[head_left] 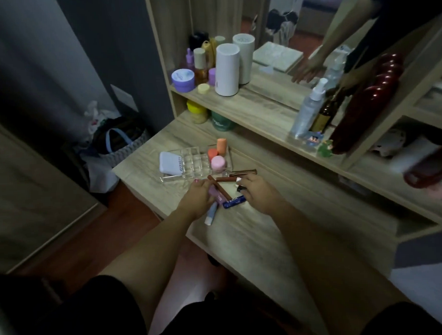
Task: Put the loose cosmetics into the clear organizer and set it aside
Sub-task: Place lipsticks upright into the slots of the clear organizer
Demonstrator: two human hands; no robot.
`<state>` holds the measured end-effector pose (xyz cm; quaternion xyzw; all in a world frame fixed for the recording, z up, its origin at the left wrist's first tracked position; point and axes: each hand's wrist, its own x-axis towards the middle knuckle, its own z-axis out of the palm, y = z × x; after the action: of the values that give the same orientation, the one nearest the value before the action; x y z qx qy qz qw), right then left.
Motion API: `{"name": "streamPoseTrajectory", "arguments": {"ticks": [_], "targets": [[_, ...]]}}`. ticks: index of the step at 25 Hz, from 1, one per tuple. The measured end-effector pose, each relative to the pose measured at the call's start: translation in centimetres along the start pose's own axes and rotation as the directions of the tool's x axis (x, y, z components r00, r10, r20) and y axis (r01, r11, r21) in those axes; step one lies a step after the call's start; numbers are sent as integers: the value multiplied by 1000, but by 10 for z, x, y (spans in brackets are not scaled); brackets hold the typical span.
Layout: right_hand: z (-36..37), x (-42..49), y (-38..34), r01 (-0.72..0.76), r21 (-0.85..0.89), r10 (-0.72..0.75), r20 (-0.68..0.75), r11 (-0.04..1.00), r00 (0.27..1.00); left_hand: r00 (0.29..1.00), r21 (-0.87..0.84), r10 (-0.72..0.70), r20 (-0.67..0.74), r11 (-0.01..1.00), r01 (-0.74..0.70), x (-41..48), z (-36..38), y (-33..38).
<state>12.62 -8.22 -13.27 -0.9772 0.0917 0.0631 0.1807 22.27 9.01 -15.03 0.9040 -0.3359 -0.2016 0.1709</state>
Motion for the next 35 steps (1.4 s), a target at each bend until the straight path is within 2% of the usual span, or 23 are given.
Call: {"name": "streamPoseTrajectory", "arguments": {"ticks": [5,10,14,17,22,30,35], "targets": [[13,49,-3,41,-35,-41,28,999,999,997,-39,-1,-78,999,-2,20,4,-8],[26,79,-2,41,-103,-32,91,994,995,996,-36,-38,-76,999,35,41,10,-7],[34,89,0,29,-135,-18,82,990,996,997,72,-69,-41,995,72,59,13,-8],[33,95,5,75,-131,-69,51,989,996,998,180,-62,-18,982,64,67,16,-12],[32,98,16,189,-166,-184,46,968,982,998,264,-64,-12,962,65,74,25,-16],[36,98,19,217,-223,-208,62,950,976,988,158,-100,-114,980,117,70,26,-15],[34,93,20,197,-176,-192,48,964,980,984,78,-106,-142,990,118,63,18,-14]]}}
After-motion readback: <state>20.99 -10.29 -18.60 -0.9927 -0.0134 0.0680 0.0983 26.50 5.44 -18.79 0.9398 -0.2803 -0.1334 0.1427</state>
